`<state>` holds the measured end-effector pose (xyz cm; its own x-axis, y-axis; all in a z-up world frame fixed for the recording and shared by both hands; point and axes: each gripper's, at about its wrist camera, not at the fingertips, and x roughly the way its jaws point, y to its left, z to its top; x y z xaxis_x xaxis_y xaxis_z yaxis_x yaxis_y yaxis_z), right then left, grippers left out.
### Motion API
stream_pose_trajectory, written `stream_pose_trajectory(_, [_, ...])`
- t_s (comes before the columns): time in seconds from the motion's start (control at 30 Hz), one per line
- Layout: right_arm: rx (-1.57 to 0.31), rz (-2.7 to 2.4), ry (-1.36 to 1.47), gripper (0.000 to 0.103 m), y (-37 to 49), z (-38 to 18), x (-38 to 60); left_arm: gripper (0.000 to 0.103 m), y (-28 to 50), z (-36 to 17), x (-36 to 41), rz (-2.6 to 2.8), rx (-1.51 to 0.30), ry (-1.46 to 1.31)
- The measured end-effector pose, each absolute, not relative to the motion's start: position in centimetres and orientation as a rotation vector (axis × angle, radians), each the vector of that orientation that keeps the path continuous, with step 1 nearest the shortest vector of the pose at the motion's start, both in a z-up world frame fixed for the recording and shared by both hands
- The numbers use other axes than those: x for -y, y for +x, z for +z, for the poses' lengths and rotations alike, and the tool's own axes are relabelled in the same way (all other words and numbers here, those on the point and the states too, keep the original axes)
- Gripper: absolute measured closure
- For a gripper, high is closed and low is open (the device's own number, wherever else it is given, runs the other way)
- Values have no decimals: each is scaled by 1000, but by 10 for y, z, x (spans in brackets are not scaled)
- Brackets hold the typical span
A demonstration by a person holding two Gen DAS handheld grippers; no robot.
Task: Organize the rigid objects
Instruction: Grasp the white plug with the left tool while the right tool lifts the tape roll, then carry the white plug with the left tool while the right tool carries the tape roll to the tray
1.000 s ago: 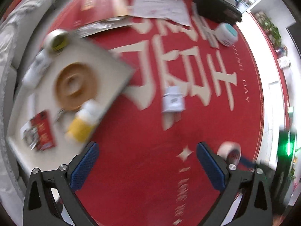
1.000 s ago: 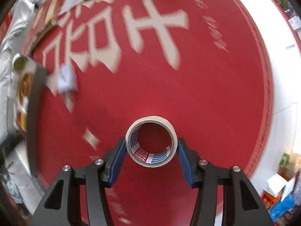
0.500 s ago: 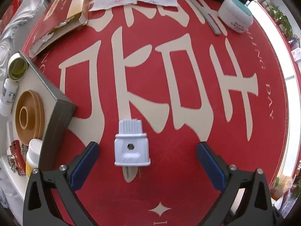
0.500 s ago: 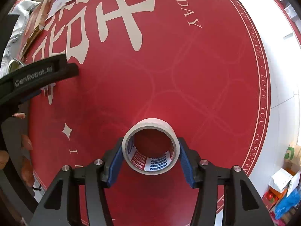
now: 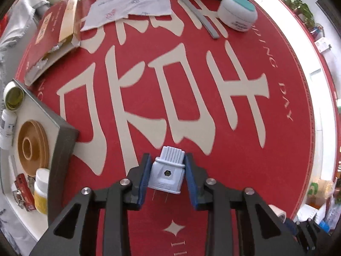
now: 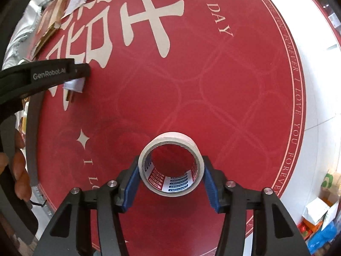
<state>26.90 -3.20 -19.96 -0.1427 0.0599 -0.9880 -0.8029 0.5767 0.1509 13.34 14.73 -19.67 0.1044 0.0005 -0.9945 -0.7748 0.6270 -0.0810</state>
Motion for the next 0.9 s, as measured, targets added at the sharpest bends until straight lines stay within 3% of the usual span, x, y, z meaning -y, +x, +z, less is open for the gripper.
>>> stream_pose_trajectory(0.9, [-1553,956,-762,48,149,-163,37,69,-11,-146,-63,556,-1351,-739])
